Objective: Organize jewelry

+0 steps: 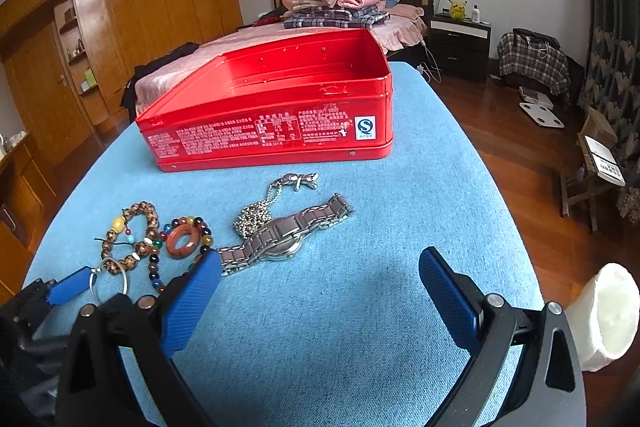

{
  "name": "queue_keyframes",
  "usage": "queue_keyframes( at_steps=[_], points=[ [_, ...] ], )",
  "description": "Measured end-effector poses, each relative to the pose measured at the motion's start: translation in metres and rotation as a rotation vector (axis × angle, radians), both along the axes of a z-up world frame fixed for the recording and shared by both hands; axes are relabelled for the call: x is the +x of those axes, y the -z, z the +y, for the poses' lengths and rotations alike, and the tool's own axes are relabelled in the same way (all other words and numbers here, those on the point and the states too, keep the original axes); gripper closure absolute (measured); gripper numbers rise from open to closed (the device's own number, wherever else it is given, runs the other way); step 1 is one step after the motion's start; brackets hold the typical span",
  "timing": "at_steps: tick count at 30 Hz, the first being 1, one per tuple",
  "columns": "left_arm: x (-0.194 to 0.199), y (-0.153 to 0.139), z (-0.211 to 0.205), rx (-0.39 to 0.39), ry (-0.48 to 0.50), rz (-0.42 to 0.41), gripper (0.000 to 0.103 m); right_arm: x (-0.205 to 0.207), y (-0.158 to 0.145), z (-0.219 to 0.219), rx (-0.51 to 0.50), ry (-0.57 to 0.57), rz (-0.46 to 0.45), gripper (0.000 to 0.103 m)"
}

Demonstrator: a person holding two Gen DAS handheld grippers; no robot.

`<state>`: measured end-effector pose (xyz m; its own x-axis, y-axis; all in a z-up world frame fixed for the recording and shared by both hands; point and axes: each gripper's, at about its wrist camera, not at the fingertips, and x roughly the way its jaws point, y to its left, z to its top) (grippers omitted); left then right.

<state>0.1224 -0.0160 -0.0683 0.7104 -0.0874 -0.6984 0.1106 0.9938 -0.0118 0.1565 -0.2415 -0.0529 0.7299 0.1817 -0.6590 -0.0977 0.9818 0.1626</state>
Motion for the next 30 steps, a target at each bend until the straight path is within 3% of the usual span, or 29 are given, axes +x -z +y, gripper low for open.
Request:
queue_keyframes(
  at_steps=[2, 3, 5, 12, 19, 22, 27, 30],
  points=[
    [-0.006, 0.002, -0.006, 0.024, 0.013, -0.037, 0.054, 0.0, 0.0, 0.0, 0.002, 0.0, -0.001, 0.006],
    [-0.008, 0.002, -0.008, 0.03, 0.016, -0.046, 0.057, 0.0, 0.0, 0.0, 0.002, 0.001, -0.001, 0.006],
    [-0.011, 0.002, -0.01, 0.041, 0.01, -0.06, 0.057, -0.001, 0.0, 0.0, 0.003, 0.002, -0.001, 0.006],
    [-0.015, -0.004, 0.009, -0.075, 0.002, -0.08, 0.058, -0.002, -0.003, 0.003, -0.005, -0.011, -0.014, 0.006],
    [-0.011, -0.022, 0.025, -0.063, -0.035, -0.15, 0.058, -0.003, -0.011, 0.024, 0.029, -0.102, -0.041, 0.007],
    [-0.001, -0.022, 0.035, -0.061, -0.06, -0.134, 0.058, 0.0, -0.014, 0.043, 0.019, -0.142, -0.046, 0.014],
    [0.01, -0.025, 0.046, -0.07, -0.086, -0.112, 0.058, 0.008, -0.008, 0.066, 0.002, -0.182, -0.004, 0.042],
    [0.011, -0.028, 0.051, -0.072, -0.091, -0.11, 0.058, 0.013, -0.005, 0.077, -0.009, -0.204, 0.021, 0.051]
  ],
)
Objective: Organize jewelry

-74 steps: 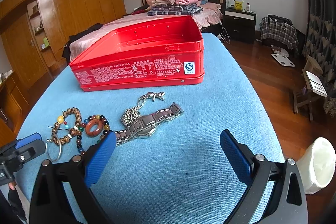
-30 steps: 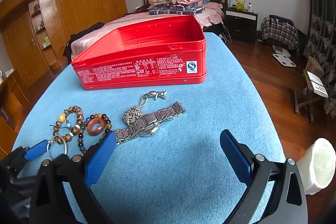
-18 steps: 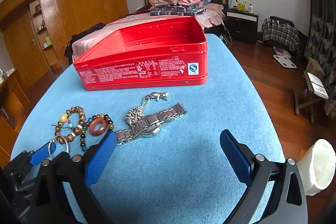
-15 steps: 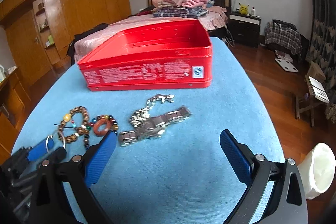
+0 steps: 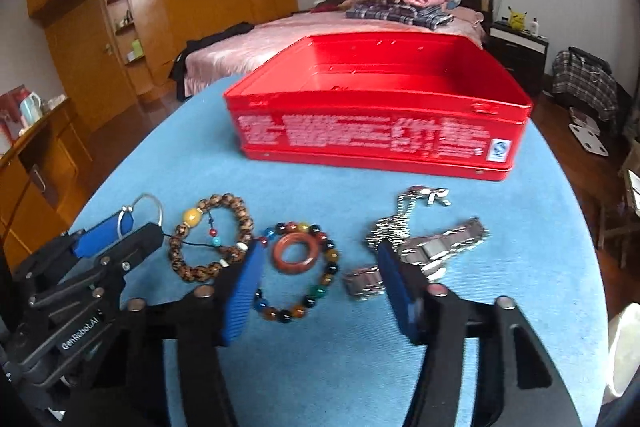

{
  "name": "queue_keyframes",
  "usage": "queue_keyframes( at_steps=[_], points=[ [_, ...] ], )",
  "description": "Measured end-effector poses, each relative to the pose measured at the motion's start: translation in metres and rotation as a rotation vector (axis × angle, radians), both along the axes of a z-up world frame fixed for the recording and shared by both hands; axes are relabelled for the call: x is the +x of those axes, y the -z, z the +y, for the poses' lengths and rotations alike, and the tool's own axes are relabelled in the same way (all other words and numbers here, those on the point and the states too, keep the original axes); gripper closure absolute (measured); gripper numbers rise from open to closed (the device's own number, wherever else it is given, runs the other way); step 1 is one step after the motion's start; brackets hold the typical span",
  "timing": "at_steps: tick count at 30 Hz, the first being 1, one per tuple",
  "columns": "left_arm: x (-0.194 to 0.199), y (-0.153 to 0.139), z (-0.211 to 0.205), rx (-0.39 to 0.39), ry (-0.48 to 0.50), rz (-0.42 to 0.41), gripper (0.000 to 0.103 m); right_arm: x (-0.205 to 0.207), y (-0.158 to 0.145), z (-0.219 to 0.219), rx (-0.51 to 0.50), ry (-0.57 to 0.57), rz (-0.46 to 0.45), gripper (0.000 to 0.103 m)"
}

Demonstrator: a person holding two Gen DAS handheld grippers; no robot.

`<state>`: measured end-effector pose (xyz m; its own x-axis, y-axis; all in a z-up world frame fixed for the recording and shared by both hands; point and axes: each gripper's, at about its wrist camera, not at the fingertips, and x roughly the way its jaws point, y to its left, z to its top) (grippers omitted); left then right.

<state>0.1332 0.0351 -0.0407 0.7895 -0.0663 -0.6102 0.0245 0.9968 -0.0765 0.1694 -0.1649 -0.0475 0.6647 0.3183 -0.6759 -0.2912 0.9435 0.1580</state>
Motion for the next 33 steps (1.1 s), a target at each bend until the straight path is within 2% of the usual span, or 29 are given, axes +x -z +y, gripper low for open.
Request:
queue_keyframes(
  at_steps=[2, 10, 17, 19, 20, 26, 33],
  points=[
    [0.001, -0.001, 0.004, -0.004, -0.004, 0.001, 0.058, 0.003, 0.001, 0.004, 0.001, -0.011, 0.01, 0.057],
    [0.005, -0.001, 0.01, -0.024, -0.001, 0.005, 0.058, 0.011, 0.007, 0.016, -0.033, -0.019, 0.054, 0.059],
    [0.007, -0.002, 0.013, -0.041, 0.0, 0.005, 0.058, 0.009, 0.009, 0.034, -0.143, -0.045, 0.045, 0.063],
    [0.008, -0.002, 0.014, -0.044, -0.001, 0.007, 0.058, 0.008, 0.009, 0.033, -0.139, -0.05, 0.046, 0.066],
    [0.008, -0.002, 0.014, -0.045, 0.0, 0.009, 0.058, 0.008, 0.009, 0.032, -0.133, -0.051, 0.046, 0.076],
    [0.008, -0.003, 0.013, -0.035, 0.004, 0.009, 0.058, 0.005, 0.007, 0.022, -0.09, -0.053, 0.038, 0.076],
    [0.008, -0.01, 0.009, -0.035, 0.009, -0.008, 0.058, -0.005, -0.01, 0.006, -0.029, -0.035, -0.004, 0.076]
  ],
)
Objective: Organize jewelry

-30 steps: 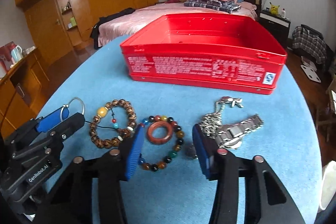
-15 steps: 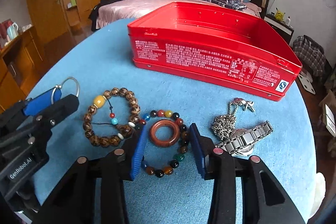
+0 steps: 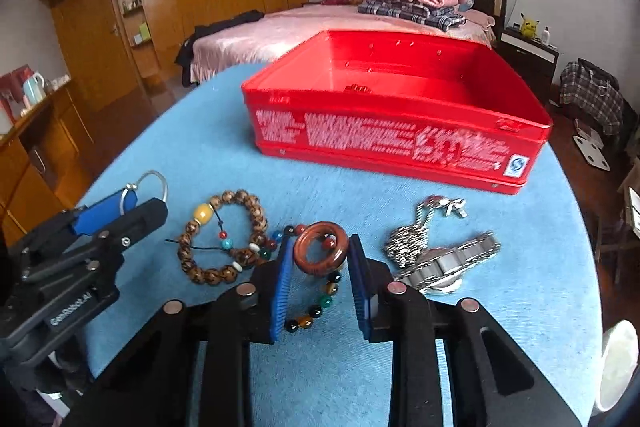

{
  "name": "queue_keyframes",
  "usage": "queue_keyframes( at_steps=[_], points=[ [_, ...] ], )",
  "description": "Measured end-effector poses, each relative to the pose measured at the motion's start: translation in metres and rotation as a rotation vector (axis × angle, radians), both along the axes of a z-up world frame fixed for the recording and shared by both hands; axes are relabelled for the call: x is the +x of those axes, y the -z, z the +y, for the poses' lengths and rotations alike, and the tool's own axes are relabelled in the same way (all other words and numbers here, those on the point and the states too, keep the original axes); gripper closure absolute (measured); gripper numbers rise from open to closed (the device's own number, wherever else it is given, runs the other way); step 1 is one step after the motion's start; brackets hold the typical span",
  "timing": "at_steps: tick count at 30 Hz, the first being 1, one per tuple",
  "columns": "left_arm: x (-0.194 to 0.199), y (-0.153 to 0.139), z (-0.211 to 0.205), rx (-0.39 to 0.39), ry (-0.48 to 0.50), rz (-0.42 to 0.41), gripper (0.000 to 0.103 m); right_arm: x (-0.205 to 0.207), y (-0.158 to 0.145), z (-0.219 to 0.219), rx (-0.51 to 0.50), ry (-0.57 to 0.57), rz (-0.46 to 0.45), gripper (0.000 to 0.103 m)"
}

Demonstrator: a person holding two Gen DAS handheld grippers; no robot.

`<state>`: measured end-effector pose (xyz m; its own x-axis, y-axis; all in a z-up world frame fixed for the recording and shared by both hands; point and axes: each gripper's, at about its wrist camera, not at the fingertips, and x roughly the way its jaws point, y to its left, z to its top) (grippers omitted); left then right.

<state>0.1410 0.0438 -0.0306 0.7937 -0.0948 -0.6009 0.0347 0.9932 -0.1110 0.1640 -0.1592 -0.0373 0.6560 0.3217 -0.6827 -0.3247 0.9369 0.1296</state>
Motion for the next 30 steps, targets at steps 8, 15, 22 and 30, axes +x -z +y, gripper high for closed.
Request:
queue_keyframes(
  at_steps=[8, 15, 22, 30],
  points=[
    [0.014, -0.026, -0.022, -0.019, 0.035, -0.059, 0.058, 0.006, -0.033, -0.032, 0.068, 0.042, -0.057, 0.076],
    [0.046, -0.054, -0.043, -0.057, 0.067, -0.12, 0.058, 0.036, -0.062, -0.052, 0.084, 0.084, -0.115, 0.076],
    [0.095, -0.071, -0.063, -0.076, 0.097, -0.152, 0.058, 0.082, -0.076, -0.066, 0.104, 0.12, -0.138, 0.076],
    [0.144, -0.06, -0.072, -0.075, 0.105, -0.087, 0.051, 0.121, -0.066, -0.07, 0.101, 0.14, -0.114, 0.056]
  ],
)
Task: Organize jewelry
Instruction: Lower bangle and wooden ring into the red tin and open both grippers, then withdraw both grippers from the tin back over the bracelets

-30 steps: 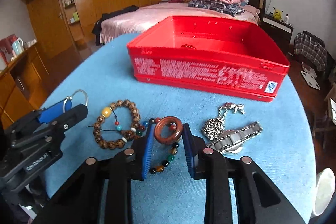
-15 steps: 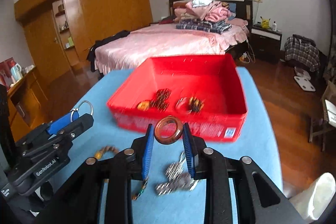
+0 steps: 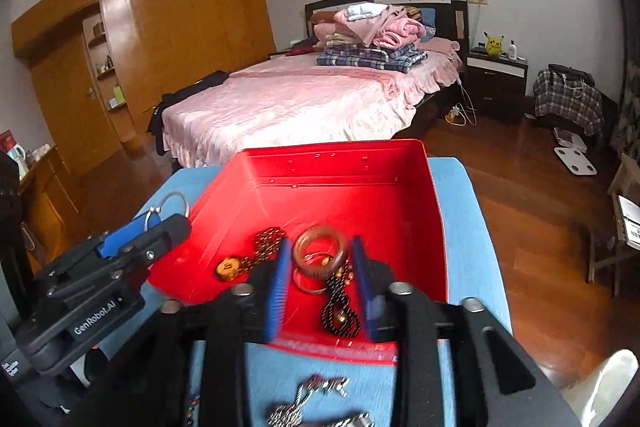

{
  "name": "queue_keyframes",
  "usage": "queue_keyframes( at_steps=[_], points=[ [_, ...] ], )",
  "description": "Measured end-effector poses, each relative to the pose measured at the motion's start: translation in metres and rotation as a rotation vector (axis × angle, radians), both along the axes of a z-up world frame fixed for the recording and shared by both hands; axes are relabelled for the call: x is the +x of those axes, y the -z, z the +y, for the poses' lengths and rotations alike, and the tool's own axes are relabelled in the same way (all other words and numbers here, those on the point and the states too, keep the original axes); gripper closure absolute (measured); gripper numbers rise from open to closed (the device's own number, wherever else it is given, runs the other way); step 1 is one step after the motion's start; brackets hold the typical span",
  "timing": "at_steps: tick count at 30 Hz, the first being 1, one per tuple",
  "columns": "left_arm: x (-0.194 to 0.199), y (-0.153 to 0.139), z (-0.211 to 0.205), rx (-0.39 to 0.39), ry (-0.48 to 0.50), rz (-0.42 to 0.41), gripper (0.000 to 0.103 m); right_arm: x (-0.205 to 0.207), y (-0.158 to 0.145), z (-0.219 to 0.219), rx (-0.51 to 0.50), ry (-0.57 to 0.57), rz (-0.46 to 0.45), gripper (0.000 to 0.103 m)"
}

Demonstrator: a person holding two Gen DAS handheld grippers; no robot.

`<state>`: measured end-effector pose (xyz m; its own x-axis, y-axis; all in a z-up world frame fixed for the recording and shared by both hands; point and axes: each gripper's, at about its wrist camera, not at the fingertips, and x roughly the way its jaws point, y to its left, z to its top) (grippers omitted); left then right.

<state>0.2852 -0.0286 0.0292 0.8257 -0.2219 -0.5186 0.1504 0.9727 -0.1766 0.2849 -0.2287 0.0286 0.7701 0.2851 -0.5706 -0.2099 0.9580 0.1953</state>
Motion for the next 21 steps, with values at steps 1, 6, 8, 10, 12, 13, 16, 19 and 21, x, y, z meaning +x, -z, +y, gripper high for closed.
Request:
queue_keyframes(
  at_steps=[1, 6, 8, 10, 12, 13, 16, 19, 21],
  points=[
    [0.002, 0.001, 0.002, -0.005, -0.004, 0.003, 0.042, 0.001, 0.001, -0.001, -0.004, 0.005, -0.004, 0.054],
    [-0.008, -0.006, 0.014, -0.008, -0.027, -0.026, 0.025, -0.005, -0.002, -0.008, -0.024, 0.039, -0.03, 0.036],
    [-0.015, -0.009, 0.017, -0.005, -0.041, -0.03, 0.017, -0.014, -0.005, -0.011, -0.03, 0.061, -0.044, 0.021],
    [-0.024, -0.011, 0.022, 0.005, -0.056, -0.032, 0.013, -0.02, -0.008, -0.014, -0.039, 0.098, -0.057, 0.011],
    [-0.033, -0.011, 0.026, 0.016, -0.058, -0.027, 0.011, -0.029, -0.01, -0.018, -0.035, 0.118, -0.063, 0.007],
    [-0.038, -0.011, 0.028, 0.021, -0.061, -0.022, 0.009, -0.033, -0.009, -0.02, -0.032, 0.123, -0.061, 0.006],
    [-0.053, -0.011, 0.035, 0.03, -0.073, -0.017, 0.008, -0.047, -0.005, -0.024, -0.025, 0.149, -0.053, 0.006],
    [-0.07, -0.01, 0.042, 0.034, -0.074, -0.013, 0.008, -0.064, 0.004, -0.026, -0.019, 0.153, -0.038, 0.006],
    [-0.084, -0.008, 0.044, 0.043, -0.076, -0.01, 0.008, -0.074, 0.01, -0.027, -0.025, 0.16, -0.027, 0.006]
  ],
)
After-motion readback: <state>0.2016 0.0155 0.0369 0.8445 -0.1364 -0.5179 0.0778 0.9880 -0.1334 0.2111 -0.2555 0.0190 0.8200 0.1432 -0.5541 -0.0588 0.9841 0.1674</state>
